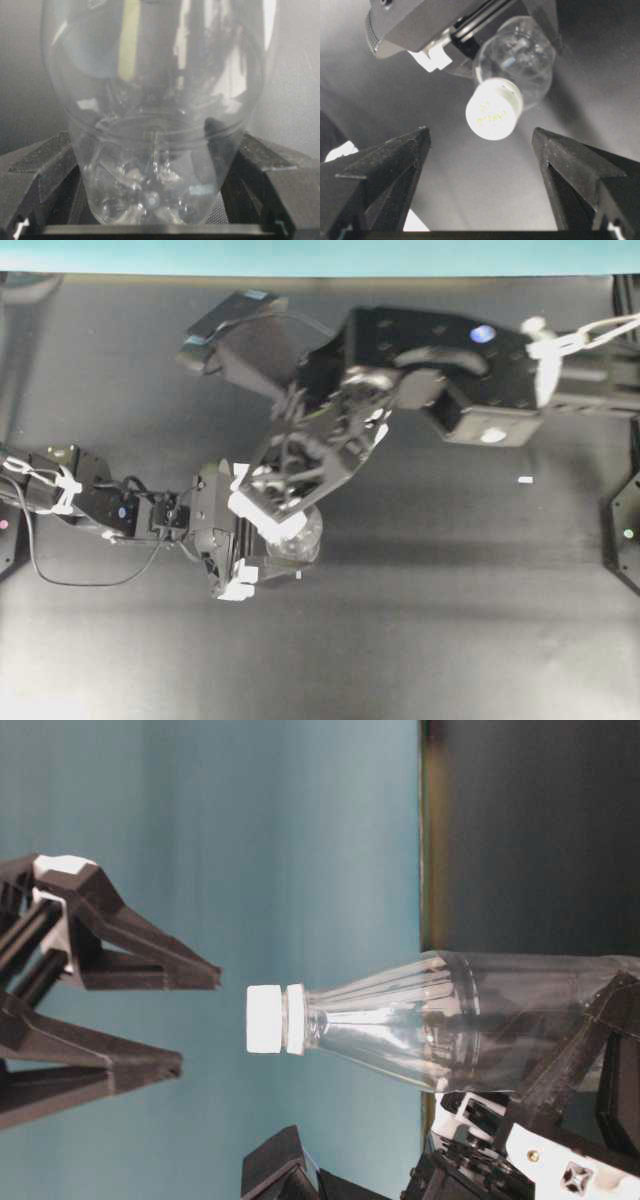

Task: Open the bottle cap by holding the bottle with the left arm and twisting the cap with the right arm.
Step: 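Swing the right gripper over toward the white bottle cap, then close the right gripper fingers around the white cap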

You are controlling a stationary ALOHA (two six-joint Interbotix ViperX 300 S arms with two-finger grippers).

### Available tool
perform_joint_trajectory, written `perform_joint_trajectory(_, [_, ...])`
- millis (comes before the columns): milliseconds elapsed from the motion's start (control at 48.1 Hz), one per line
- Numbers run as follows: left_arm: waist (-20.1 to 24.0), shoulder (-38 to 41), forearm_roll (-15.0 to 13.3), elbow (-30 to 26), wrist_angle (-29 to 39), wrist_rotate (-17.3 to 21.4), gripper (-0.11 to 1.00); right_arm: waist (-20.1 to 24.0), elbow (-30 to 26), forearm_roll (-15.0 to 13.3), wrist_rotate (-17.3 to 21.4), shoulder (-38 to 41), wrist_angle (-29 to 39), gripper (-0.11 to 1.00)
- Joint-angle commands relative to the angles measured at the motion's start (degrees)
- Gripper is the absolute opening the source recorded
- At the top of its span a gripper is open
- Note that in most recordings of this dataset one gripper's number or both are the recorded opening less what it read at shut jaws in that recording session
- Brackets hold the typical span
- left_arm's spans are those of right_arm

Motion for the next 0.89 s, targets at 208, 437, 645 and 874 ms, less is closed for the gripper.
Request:
perform_joint_trajectory(208, [0.09, -0.35, 0.18, -0.53, -0.18, -0.09, 0.83, 0.79, -0.26, -0.44, -1.05, 1.23, 0.35, 0.77])
perform_joint_trajectory(437, [0.09, -0.26, 0.18, -0.26, -0.18, -0.09, 0.83, 0.79, 0.44, -1.76, -0.88, 1.49, 0.35, 0.73])
perform_joint_trajectory(645, [0.09, -0.26, 0.18, -0.26, -0.09, -0.18, 0.83, 0.88, 0.53, -1.76, -0.88, 2.29, 0.35, 0.65])
perform_joint_trajectory(874, [0.09, -0.35, 0.18, -0.26, 0.00, -0.18, 0.83, 1.05, 0.53, -1.76, -1.14, 2.55, 0.79, 0.54])
